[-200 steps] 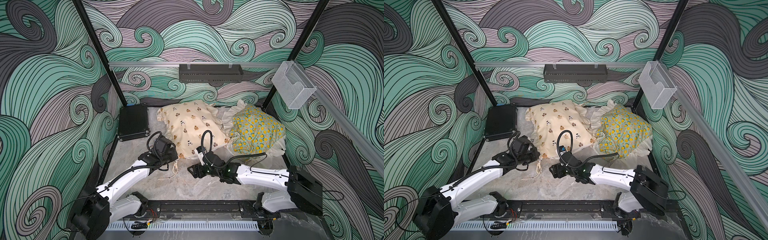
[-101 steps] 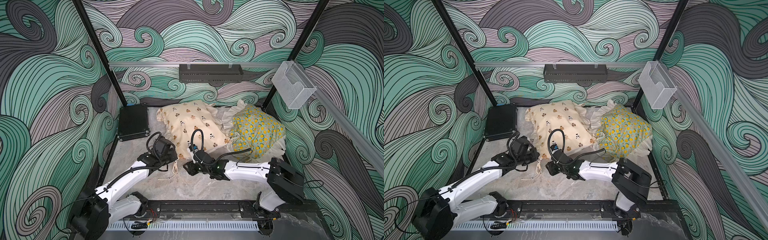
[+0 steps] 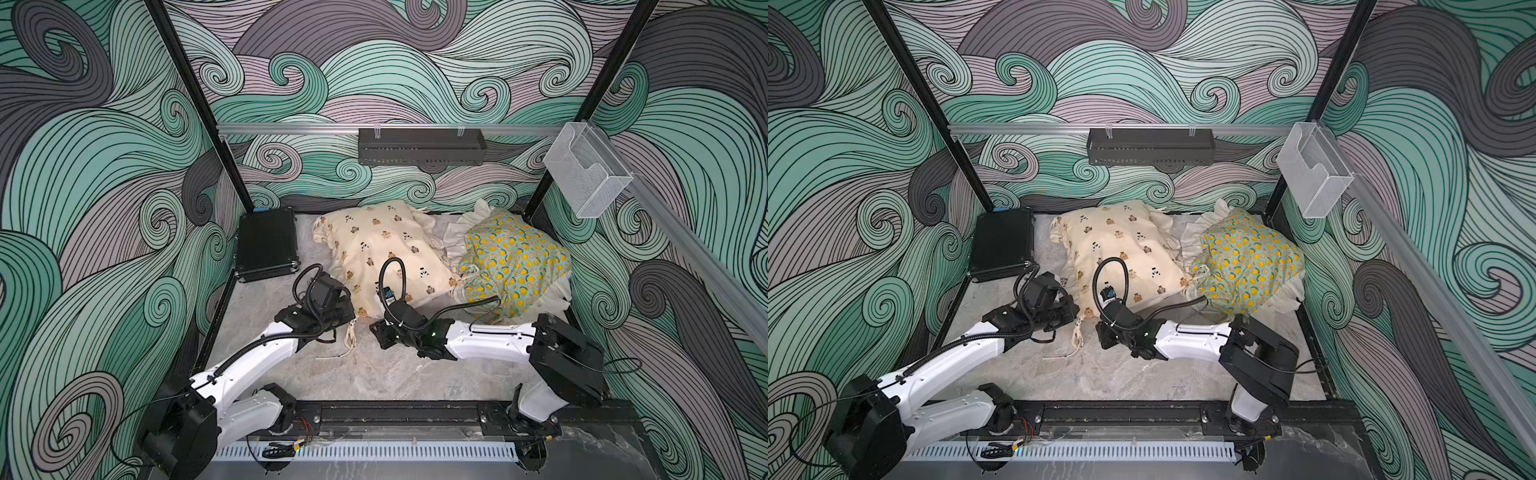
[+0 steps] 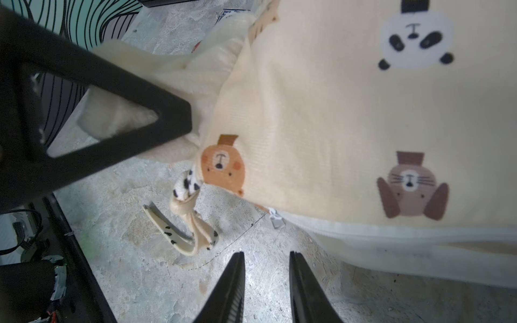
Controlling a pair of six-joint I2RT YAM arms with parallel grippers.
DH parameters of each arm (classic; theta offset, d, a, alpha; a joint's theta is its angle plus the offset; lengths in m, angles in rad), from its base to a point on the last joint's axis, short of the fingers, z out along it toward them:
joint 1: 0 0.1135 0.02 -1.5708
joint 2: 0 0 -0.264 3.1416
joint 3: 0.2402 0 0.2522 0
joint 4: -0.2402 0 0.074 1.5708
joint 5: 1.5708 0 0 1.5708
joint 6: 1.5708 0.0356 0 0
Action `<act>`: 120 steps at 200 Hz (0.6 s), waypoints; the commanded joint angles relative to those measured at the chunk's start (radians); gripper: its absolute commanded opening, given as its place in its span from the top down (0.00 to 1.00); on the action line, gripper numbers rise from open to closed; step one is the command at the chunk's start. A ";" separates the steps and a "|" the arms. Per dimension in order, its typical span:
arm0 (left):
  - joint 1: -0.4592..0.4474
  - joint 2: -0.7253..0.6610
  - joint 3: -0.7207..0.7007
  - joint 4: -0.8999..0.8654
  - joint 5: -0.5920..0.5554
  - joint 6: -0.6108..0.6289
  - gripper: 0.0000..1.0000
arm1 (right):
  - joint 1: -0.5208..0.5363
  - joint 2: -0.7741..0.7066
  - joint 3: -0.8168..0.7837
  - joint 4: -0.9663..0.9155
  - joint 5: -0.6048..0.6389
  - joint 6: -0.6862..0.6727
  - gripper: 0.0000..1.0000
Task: Zip up pillowcases
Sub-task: Zip the zipper on the pillowcase.
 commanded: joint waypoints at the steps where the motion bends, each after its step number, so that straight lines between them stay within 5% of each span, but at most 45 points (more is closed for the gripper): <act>1: 0.010 -0.019 0.006 -0.018 0.005 0.008 1.00 | 0.003 0.015 0.026 0.019 0.026 -0.026 0.69; 120: 0.010 -0.018 0.010 -0.015 0.017 0.011 1.00 | 0.003 0.074 0.086 -0.025 0.098 -0.031 0.72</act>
